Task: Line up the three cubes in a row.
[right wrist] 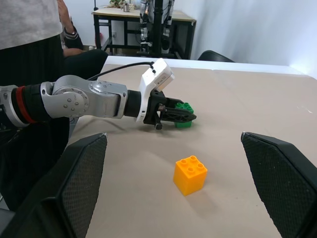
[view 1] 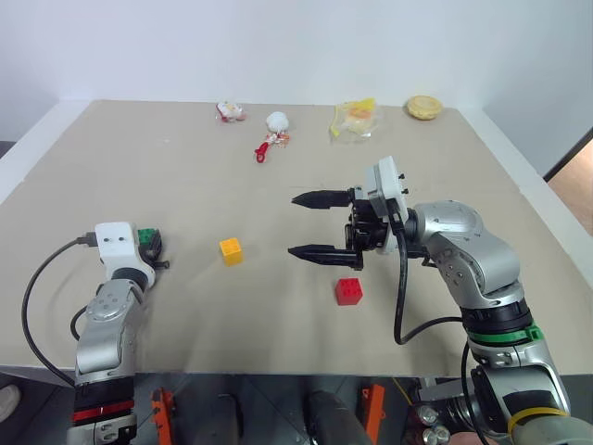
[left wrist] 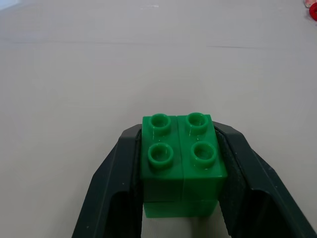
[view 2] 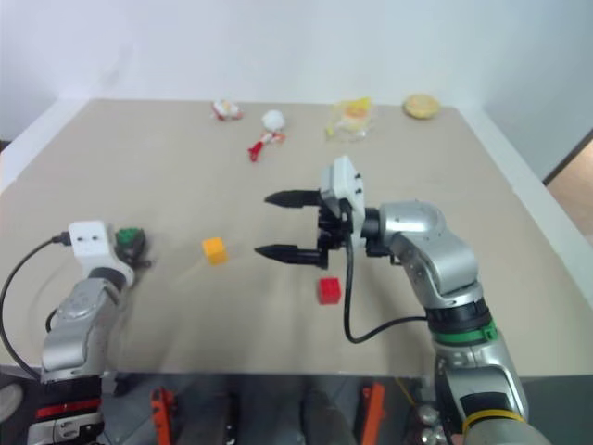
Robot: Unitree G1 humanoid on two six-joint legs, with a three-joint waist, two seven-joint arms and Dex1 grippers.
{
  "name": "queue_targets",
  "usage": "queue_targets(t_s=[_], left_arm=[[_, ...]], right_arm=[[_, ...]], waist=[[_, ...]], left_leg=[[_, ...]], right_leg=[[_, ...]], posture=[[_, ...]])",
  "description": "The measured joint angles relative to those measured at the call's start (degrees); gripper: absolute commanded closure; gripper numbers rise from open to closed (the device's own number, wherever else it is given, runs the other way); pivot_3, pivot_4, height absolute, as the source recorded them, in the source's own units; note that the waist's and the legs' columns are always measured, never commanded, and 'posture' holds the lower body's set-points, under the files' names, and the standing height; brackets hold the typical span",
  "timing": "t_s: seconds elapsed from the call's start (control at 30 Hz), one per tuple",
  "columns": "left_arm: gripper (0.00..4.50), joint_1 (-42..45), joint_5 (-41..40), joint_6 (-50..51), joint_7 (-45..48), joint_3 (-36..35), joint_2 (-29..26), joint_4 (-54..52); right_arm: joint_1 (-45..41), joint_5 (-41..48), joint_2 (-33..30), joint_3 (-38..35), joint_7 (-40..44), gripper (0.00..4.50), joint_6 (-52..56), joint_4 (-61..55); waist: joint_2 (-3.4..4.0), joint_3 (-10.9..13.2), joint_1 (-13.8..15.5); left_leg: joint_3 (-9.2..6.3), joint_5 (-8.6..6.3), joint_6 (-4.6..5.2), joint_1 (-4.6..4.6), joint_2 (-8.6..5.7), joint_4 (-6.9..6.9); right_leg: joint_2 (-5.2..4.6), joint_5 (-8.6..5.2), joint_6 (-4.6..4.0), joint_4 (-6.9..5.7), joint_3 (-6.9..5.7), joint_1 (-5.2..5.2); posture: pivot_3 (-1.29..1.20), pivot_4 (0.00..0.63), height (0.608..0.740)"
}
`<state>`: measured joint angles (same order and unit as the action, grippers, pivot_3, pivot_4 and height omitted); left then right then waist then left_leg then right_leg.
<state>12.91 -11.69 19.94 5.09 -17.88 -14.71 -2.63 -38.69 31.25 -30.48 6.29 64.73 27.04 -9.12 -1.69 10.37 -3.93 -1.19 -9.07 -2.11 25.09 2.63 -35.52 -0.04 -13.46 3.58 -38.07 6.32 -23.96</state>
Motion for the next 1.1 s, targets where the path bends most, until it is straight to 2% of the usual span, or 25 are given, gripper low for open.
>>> queue_targets(t_s=[0.1,0.27,0.47,0.63,0.8,1.1], left_arm=[[3.16,0.9,-3.0,-0.9,3.9,-0.2,-0.4,0.0],[3.16,5.0,-12.2,-0.9,20.1,3.0,-5.2,-5.0],[3.16,8.0,-19.7,3.7,39.5,15.0,-11.7,-12.5],[3.16,8.3,-17.9,2.9,50.8,24.6,-15.5,-12.8],[3.16,8.2,-12.8,-3.6,58.5,32.1,-14.4,-6.2],[3.16,14.1,-7.7,-10.4,63.2,35.4,-9.1,7.8]], right_arm=[[0.1,1.1,-1.0,-1.3,0.2,0.00,0.6,-0.1],[2.1,5.5,-6.4,-6.6,1.4,0.00,3.4,-3.0],[10.4,7.0,-13.6,-9.7,4.1,0.00,4.3,-6.0],[16.7,6.9,-18.2,-13.5,4.8,0.00,4.3,-8.5],[19.9,6.7,-19.2,-14.2,2.5,0.00,4.3,-12.7],[21.9,6.8,-20.1,-15.6,-0.9,0.00,4.9,-15.7]], waist=[[-0.02,0.0,0.0],[-0.07,0.0,0.8],[-0.06,0.0,1.1],[-0.05,0.0,1.0],[-0.04,0.0,1.2],[-0.05,0.0,1.2]], left_leg=[[0.00,0.00,0.00,0.04,0.00,0.00],[0.06,-0.01,-0.07,0.07,-0.01,0.00],[0.10,-0.08,-0.17,0.03,-0.01,0.06],[0.10,-0.09,-0.16,-0.02,0.05,0.10],[0.10,-0.08,-0.15,0.00,0.03,-0.02],[0.13,-0.08,-0.15,0.04,0.00,-0.06]], right_leg=[[0.00,-0.04,-0.09,0.00,0.00,-0.02],[-0.07,-0.13,-0.13,0.04,-0.01,-0.02],[-0.07,-0.26,-0.07,0.04,0.02,-0.03],[0.01,-0.28,-0.22,0.02,0.03,-0.09],[-0.03,-0.25,-0.20,0.02,0.03,-0.06],[-0.07,-0.23,-0.15,0.02,0.04,-0.07]], posture=[[0.00,0.150,0.740],[0.00,0.150,0.740],[0.00,0.150,0.740],[0.00,0.150,0.740],[0.00,0.150,0.740],[0.00,0.150,0.740]])
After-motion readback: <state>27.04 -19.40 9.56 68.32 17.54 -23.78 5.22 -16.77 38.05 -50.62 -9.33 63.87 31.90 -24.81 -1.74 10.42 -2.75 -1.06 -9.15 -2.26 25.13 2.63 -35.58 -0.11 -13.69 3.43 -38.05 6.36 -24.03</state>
